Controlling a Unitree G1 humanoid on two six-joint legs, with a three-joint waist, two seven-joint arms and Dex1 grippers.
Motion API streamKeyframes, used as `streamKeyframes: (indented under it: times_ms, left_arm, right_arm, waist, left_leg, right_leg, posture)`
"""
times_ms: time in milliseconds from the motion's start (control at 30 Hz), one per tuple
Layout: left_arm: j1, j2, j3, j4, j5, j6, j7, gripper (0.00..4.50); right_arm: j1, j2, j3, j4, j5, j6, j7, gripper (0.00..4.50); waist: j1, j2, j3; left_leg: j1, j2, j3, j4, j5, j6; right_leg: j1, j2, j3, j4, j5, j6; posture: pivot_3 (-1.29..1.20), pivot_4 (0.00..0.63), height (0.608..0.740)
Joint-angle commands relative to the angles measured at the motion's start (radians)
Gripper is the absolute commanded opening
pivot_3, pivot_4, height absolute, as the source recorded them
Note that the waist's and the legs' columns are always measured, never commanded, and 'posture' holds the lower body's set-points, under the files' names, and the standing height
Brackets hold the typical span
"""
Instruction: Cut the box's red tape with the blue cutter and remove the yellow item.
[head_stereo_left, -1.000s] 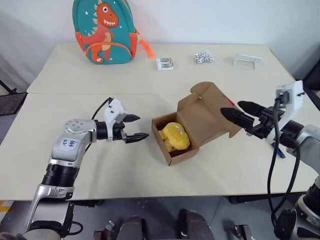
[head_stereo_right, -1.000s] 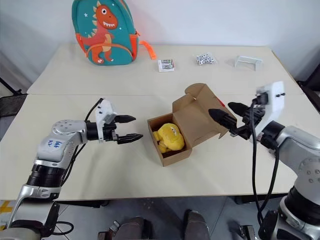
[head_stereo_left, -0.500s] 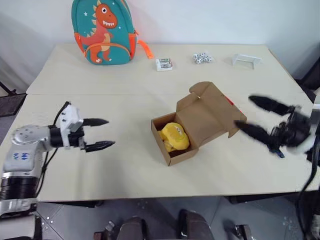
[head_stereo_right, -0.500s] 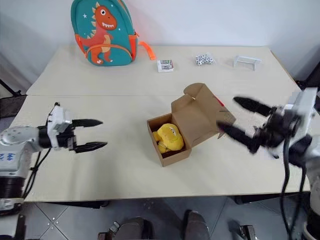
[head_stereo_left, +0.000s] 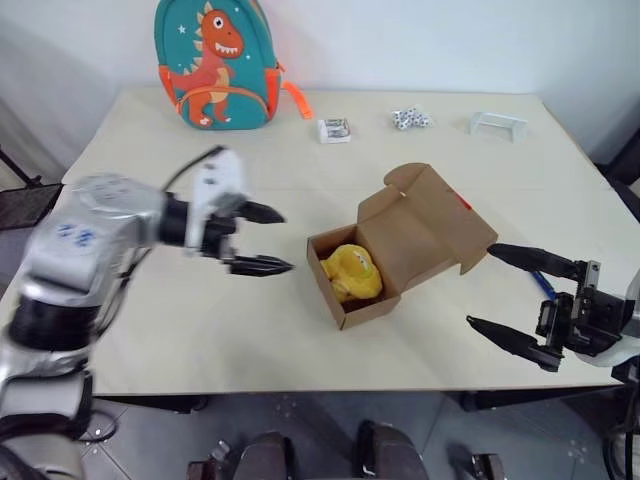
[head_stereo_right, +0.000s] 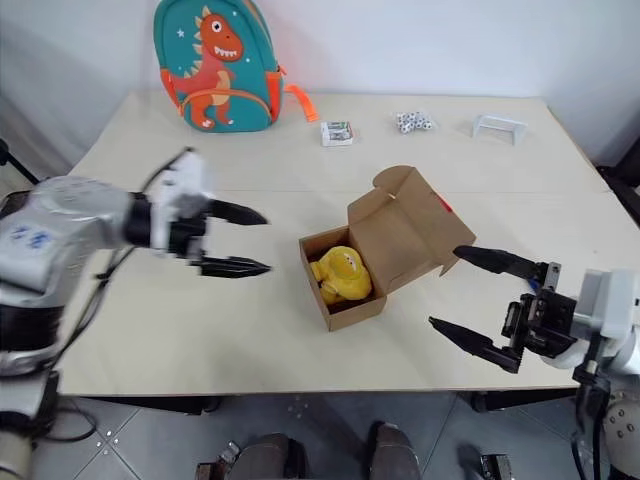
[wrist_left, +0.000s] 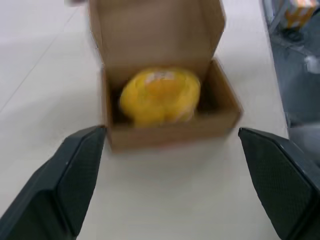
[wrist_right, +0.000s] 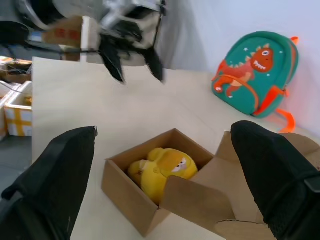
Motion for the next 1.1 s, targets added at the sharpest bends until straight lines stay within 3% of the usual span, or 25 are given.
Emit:
streamKeyframes:
  times_ms: [33, 333, 533, 633, 933, 1100]
  left_arm:
    - [-0.097, -0.101, -0.093, 0.023, 0.046, 0.100, 0.082, 4.48]
    - [-0.197, -0.294, -0.346, 0.229, 0.300, -0.070, 0.186, 4.48]
    - [-0.179, -0.363, -0.386, 0.273, 0.364, -0.095, 0.183, 4.48]
    - [-0.171, -0.383, -0.381, 0.280, 0.372, -0.093, 0.175, 3.88]
    - [-0.170, -0.390, -0.333, 0.287, 0.361, -0.102, 0.121, 1.28]
    - [-0.160, -0.424, -0.211, 0.278, 0.259, -0.065, 0.093, 0.05]
  right_arm:
    - [0.037, -0.016, -0.035, -0.010, 0.024, -0.028, 0.005, 4.50]
    - [0.067, -0.024, -0.019, -0.072, 0.034, -0.042, -0.054, 4.50]
    - [0.070, -0.015, -0.012, -0.117, 0.051, -0.031, -0.126, 4.50]
    - [0.079, -0.018, -0.009, -0.131, 0.055, -0.031, -0.142, 4.50]
    - [0.095, -0.029, -0.010, -0.125, 0.063, -0.029, -0.156, 4.50]
    - [0.087, -0.029, -0.002, -0.107, 0.067, -0.024, -0.162, 4.50]
  waist:
    - [0.001, 0.000, 0.000]
    - [0.001, 0.000, 0.000]
    - [0.002, 0.000, 0.000]
    - [0.005, 0.000, 0.000]
    - [0.004, 0.000, 0.000]
    - [0.004, 0.000, 0.000]
  left_leg:
    - [0.000, 0.000, 0.000, 0.000, 0.000, 0.000]
    - [-0.001, 0.000, 0.000, 0.001, 0.000, 0.000]
    - [-0.001, 0.000, 0.000, 0.001, 0.000, 0.000]
    - [-0.001, 0.000, 0.000, 0.001, 0.000, 0.000]
    - [-0.001, 0.000, 0.000, 0.001, 0.000, 0.000]
    - [-0.001, 0.000, 0.000, 0.001, 0.000, 0.001]
  right_leg:
    - [0.000, 0.000, 0.000, 0.000, 0.000, 0.000]
    - [0.000, 0.000, 0.001, -0.002, 0.000, 0.000]
    - [0.000, 0.000, 0.001, -0.002, 0.000, 0.000]
    - [0.000, 0.000, 0.001, -0.002, 0.000, 0.000]
    - [0.000, 0.000, 0.001, -0.002, 0.000, 0.000]
    - [0.000, 0.000, 0.001, -0.002, 0.000, 0.000]
  posture:
    - [0.00, 0.150, 0.740]
    - [0.00, 0.150, 0.740]
    - [0.00, 0.150, 0.740]
    - [0.00, 0.150, 0.740]
    - [0.00, 0.150, 0.740]
    - [0.00, 0.150, 0.740]
